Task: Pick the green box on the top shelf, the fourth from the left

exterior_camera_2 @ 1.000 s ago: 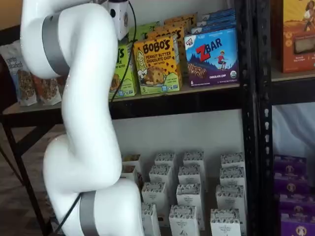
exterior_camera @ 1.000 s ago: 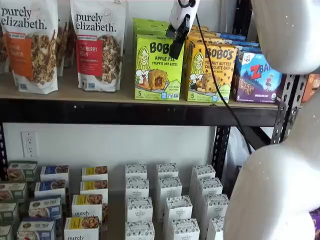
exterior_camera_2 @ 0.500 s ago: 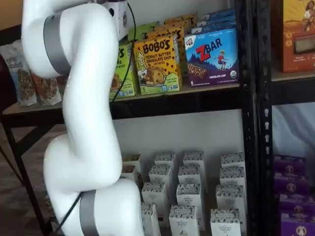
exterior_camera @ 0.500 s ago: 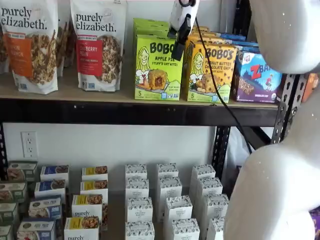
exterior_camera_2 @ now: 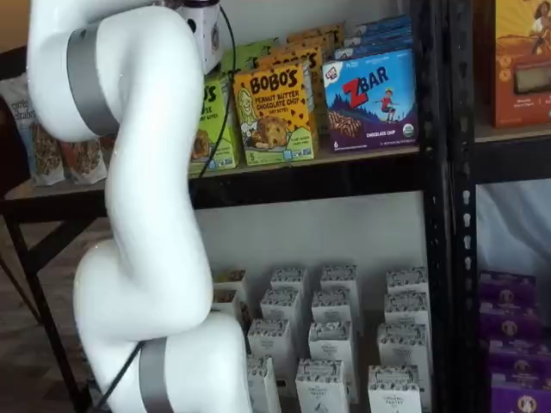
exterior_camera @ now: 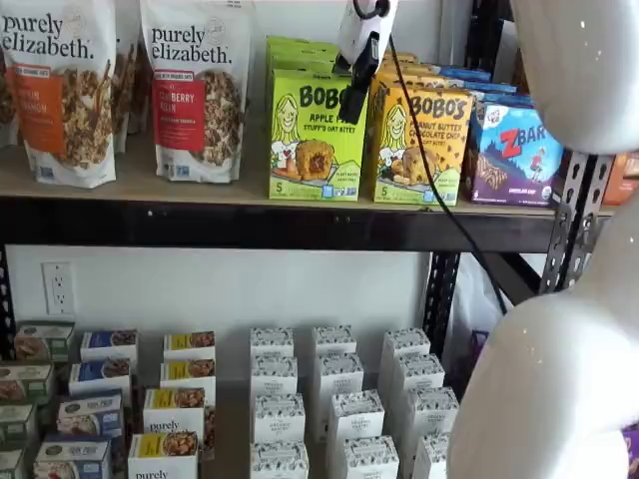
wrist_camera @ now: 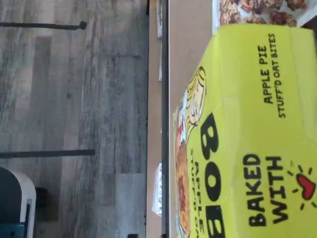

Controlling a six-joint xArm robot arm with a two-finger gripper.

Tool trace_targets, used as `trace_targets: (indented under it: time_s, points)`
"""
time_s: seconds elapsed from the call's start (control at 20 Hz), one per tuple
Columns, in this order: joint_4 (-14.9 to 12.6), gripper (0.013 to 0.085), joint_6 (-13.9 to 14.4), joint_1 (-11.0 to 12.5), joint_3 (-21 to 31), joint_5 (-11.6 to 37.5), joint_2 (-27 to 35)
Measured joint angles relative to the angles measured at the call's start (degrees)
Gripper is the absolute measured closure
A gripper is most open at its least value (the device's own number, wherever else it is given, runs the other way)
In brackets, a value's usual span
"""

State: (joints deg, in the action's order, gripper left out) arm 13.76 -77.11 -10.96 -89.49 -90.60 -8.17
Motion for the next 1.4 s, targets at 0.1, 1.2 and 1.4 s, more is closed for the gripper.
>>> trace_targets:
  time_s: [0.1, 1.2, 1.4]
  points:
    - [0.03, 0.013, 0.04, -0.06, 0.4, 0.26, -0.29]
    - [-0.53, 0.045, 0.15, -0.46, 1.79, 1.86, -0.61]
    - [-0.52, 0.045, 0.21, -0.54, 1.91, 2.28, -0.61]
